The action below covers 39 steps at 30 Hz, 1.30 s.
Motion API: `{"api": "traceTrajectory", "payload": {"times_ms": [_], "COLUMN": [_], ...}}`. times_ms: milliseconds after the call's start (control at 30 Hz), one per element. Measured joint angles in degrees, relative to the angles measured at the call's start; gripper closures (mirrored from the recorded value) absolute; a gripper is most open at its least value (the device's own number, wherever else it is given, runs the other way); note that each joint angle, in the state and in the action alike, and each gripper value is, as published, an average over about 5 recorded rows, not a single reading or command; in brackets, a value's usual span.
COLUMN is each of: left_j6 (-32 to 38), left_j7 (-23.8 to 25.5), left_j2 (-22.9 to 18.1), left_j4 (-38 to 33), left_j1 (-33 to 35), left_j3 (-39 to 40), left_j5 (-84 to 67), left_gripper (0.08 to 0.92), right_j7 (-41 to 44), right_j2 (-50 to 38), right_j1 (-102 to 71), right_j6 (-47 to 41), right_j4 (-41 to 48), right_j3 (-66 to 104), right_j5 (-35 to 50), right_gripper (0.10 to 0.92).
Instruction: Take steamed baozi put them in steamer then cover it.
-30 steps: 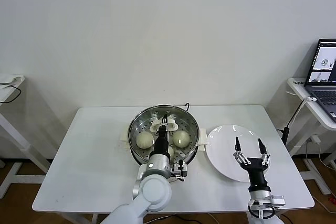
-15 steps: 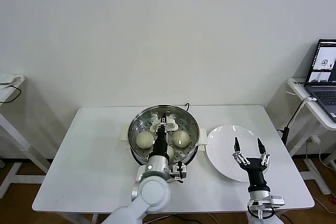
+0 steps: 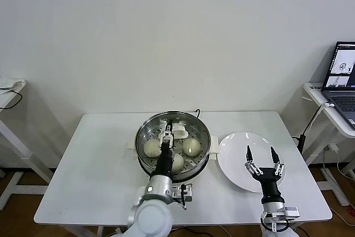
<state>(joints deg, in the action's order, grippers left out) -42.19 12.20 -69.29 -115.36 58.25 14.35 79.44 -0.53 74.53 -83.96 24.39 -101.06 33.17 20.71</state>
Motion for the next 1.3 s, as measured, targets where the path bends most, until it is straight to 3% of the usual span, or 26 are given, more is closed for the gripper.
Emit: {"api": "traceTrajectory", "payload": {"times_ms": [100,333,600,900,1100,1300], "left_j6": [0.0,0.0,1.8,20.87,32.36,39.36], "left_j7": [-0.46,-3.72,-11.99,-18.6,-20.9,-22.02], "left_j2": [1.48,4.01,1.92,-4.81,-8.35,-10.74], "left_j4": [-2.95,-11.48,-17.76,-17.31,-15.49,-13.91], "left_j1": [1.77,9.1,21.38,31.41,35.26,36.96], "left_j3": [-0.92,-8.53,-24.58,-39.18,-44.2,-47.16], "left_j5": [-0.59,-5.78,-22.93,-42.21,-49.88,-54.86], "left_gripper": [0.192,0.177,0.177,0.177,0.177,0.177], "right_j7": [0.03,-0.01,-0.22,-0.68,-1.15,-1.19], "right_j2": [-0.2,-0.78,-1.03,-1.24,-1.34,-1.21], "right_j1": [-0.03,-0.12,-0.46,-0.89,-1.51,-1.98], "right_j6": [0.02,-0.64,-2.48,-5.67,-7.37,-8.05], "right_j4": [-0.08,-1.1,-3.06,-6.21,-8.22,-9.55], "right_j3": [-0.09,-0.07,0.7,1.7,1.85,1.91], "right_j5": [0.02,0.04,0.12,0.02,-0.12,-0.1], "right_gripper": [0.203,0.203,0.203,0.203,0.203,0.203]}}
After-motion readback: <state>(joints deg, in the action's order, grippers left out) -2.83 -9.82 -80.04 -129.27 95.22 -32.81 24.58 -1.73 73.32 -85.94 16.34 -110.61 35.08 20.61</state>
